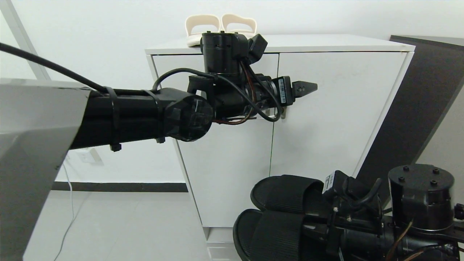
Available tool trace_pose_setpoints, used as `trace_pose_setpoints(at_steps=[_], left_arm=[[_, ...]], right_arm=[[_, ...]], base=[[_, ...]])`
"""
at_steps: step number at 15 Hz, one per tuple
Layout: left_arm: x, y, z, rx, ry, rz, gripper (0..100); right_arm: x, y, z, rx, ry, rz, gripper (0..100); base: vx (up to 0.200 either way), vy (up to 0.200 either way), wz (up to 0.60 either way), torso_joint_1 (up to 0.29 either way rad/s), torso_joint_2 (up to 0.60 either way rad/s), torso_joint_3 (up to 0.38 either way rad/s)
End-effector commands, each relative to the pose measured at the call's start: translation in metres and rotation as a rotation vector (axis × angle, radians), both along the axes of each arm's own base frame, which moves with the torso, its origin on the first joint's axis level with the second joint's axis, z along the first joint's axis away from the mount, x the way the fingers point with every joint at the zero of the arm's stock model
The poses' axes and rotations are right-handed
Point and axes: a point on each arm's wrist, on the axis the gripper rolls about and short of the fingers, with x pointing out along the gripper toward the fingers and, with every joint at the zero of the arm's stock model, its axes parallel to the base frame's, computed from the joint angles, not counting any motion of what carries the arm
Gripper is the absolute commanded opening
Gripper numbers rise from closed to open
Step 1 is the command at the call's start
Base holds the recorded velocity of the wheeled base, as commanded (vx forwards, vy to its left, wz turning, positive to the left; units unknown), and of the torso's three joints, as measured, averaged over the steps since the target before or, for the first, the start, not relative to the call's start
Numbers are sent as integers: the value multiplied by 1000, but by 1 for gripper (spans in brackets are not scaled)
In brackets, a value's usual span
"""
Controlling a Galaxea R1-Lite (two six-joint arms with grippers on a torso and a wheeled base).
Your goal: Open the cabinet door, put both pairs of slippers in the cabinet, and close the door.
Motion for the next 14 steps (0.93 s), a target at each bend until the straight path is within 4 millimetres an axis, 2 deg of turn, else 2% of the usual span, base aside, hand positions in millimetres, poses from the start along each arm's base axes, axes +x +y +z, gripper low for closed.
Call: trace_pose_setpoints(at_steps=[1,7,8,14], left_arm=[[7,-5,-4,-2,3,2,100],[13,-12,-9,6,12,-3,100],[12,-11,-8,6,12,-3,0],[-6,3,-8,32,47,-9,0]], right_arm=[[0,0,-1,-2,1,0,0],[-1,0,0,-1,0,3,0],[-1,-1,0,-1,0,1,0],[-6,-1,-6,-14,18,29,0]], base=[[0,0,0,0,0,0],[0,0,0,0,0,0],[0,0,0,0,0,0],[0,0,0,0,0,0]])
